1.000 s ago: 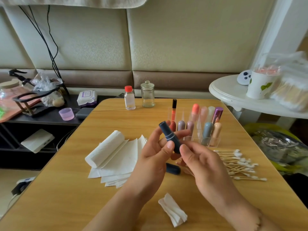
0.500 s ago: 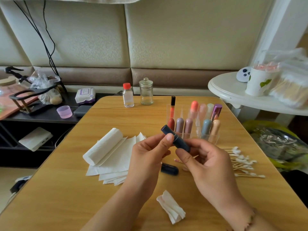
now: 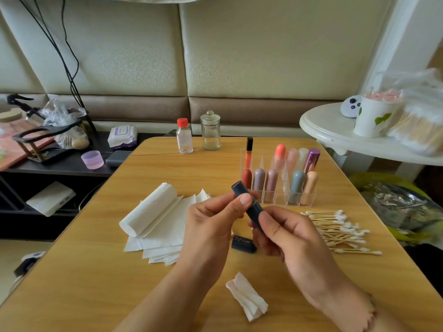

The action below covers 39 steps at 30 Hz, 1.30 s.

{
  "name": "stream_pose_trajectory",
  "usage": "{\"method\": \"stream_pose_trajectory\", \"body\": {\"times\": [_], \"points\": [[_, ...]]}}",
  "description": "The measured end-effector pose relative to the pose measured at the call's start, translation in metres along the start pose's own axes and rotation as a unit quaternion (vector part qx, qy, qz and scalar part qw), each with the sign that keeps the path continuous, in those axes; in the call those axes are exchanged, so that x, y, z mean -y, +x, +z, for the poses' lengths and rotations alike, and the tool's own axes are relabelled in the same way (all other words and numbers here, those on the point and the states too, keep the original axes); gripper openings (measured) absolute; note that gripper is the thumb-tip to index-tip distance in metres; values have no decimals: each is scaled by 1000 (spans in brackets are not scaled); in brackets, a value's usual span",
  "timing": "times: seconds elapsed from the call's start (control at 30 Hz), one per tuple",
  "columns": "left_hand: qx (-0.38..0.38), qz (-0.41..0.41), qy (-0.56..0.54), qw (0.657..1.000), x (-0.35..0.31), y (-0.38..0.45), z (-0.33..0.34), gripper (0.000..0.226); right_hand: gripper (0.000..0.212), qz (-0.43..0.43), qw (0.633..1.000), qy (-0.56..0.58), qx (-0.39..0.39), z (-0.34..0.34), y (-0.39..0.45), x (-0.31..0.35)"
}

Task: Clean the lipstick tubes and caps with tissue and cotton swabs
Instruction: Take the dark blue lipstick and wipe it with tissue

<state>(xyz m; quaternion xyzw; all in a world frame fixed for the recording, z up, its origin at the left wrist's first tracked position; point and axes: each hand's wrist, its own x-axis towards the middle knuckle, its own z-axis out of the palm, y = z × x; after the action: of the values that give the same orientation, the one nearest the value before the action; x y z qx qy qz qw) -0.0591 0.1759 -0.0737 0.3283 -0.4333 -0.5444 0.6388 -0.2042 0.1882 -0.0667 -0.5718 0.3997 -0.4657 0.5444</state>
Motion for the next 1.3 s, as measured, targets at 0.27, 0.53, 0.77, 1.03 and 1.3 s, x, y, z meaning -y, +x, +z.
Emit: {"method": "stream_pose_trajectory", "body": {"times": [0.27,0.53,0.77,1.03,1.3], "points": [[7,4,-12,1000,-3,-5,6,27,62,182,954,219,96,-3,-2,12],[4,-3,-16,1000,-3,-4,6,22,43,-37,998,-26,48,7,-4,0],[20,-9,-44,999,-5,-6,5,25,46,55,991,67,101,11,-7,-1],[21,-13,-29,999,-2,-9,9,30,52,229,869,377,222,-1,-4,6],[16,-6,-2,1000,-4,-8,10,29,36,-105,984,-144,-14,6,-5,-2]]}}
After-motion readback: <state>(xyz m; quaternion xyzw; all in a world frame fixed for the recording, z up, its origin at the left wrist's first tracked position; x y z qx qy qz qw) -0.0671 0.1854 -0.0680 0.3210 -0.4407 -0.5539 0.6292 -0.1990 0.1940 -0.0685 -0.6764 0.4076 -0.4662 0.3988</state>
